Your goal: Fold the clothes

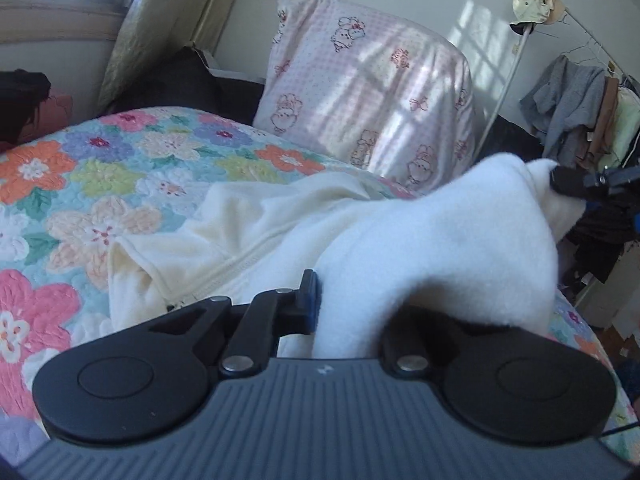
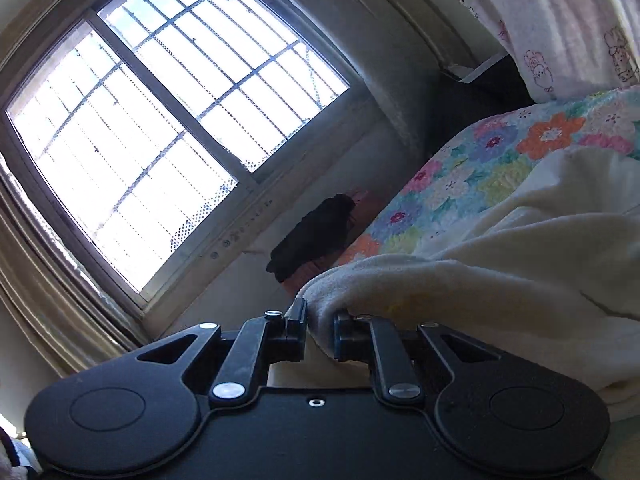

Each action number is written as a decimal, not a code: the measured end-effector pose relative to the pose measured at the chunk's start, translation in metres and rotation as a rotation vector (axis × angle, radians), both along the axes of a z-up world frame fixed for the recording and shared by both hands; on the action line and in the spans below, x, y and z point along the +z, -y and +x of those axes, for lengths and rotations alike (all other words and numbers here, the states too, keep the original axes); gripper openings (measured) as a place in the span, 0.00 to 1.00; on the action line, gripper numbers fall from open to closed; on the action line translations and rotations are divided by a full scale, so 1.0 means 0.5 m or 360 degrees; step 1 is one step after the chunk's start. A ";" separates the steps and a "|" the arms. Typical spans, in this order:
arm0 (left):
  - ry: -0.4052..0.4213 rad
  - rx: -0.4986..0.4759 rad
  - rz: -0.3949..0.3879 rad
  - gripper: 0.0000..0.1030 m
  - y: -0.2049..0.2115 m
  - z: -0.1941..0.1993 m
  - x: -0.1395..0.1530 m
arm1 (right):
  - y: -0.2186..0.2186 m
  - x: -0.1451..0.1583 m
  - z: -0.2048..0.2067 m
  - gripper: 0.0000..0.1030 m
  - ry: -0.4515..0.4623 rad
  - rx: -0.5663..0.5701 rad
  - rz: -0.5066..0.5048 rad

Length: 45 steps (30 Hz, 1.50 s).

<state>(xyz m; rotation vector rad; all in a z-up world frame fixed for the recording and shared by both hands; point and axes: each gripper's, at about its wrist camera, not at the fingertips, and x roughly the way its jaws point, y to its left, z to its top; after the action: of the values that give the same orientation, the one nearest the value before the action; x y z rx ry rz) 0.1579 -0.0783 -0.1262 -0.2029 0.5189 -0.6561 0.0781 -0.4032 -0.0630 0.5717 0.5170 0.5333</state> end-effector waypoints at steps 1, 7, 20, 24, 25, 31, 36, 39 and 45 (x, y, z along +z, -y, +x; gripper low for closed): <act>0.0048 0.0052 0.0016 0.09 -0.001 0.018 0.009 | -0.003 0.000 0.006 0.15 0.0000 -0.0063 -0.0125; -0.0067 0.0222 -0.0121 0.10 -0.037 0.123 -0.016 | -0.010 -0.025 0.119 0.15 -0.0035 -0.0330 -0.0714; -0.0240 0.0359 -0.0035 0.10 -0.053 0.153 -0.094 | -0.024 -0.143 0.034 0.79 -0.0217 -0.0467 -0.0270; -0.0194 0.0367 -0.0137 0.10 -0.071 0.145 -0.078 | -0.083 -0.226 -0.021 0.82 -0.0374 -0.0385 -0.0225; -0.0185 0.0375 -0.0154 0.10 -0.076 0.144 -0.076 | -0.099 -0.242 -0.024 0.82 -0.0399 -0.0380 -0.0307; -0.0226 0.0419 -0.0269 0.10 -0.106 0.149 -0.081 | -0.223 -0.285 -0.032 0.82 -0.0262 -0.0260 -0.1077; -0.0211 0.0417 -0.0244 0.10 -0.097 0.149 -0.086 | -0.280 -0.287 -0.001 0.85 -0.0024 -0.0243 -0.1353; -0.0198 0.0409 -0.0225 0.10 -0.096 0.147 -0.083 | -0.295 -0.308 0.044 0.88 0.0036 -0.0210 -0.1461; -0.0269 0.0379 -0.0281 0.10 -0.102 0.136 -0.089 | -0.263 -0.318 0.099 0.69 -0.0007 -0.0346 -0.1354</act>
<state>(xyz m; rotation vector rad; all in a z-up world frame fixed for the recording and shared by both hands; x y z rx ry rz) 0.2257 -0.0271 -0.1709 -0.4823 0.5881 -0.4539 0.1277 -0.2718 -0.2218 -0.1857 0.6195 0.0724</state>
